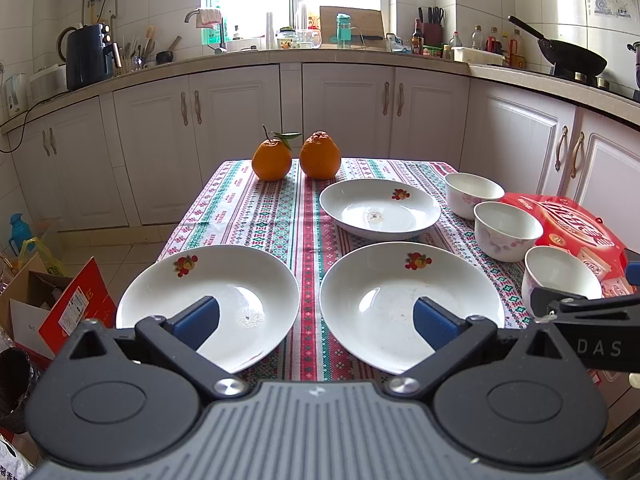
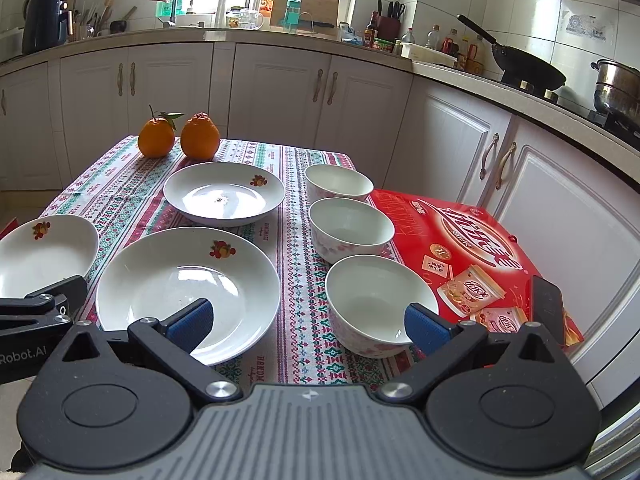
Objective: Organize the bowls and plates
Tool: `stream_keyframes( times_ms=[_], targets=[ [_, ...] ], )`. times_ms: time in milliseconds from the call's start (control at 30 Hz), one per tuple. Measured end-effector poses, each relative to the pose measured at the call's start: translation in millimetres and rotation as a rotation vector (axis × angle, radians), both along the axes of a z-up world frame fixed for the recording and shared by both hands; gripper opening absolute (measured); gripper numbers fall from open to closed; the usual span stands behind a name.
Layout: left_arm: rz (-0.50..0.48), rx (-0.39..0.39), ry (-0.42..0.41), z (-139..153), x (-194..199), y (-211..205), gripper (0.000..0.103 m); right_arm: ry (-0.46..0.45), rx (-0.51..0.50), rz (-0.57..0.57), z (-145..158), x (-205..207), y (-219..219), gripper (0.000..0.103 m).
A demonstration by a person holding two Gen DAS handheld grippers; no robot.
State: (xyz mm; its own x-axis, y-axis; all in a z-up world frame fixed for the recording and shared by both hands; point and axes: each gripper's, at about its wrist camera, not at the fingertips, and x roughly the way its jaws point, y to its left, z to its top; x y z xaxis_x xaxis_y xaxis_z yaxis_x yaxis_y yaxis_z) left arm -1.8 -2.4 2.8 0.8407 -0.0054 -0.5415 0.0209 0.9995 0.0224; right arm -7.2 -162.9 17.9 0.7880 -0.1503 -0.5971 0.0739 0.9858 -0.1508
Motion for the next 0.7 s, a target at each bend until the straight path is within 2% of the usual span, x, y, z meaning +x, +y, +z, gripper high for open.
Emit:
stream_keyframes(
  times_ms=[700],
  targets=[
    [0.0, -0.003, -0.001, 2.0, -1.5, 1.0, 0.102, 0.0, 0.0, -0.001, 0.5, -0.4, -0.5, 0.103]
  ],
)
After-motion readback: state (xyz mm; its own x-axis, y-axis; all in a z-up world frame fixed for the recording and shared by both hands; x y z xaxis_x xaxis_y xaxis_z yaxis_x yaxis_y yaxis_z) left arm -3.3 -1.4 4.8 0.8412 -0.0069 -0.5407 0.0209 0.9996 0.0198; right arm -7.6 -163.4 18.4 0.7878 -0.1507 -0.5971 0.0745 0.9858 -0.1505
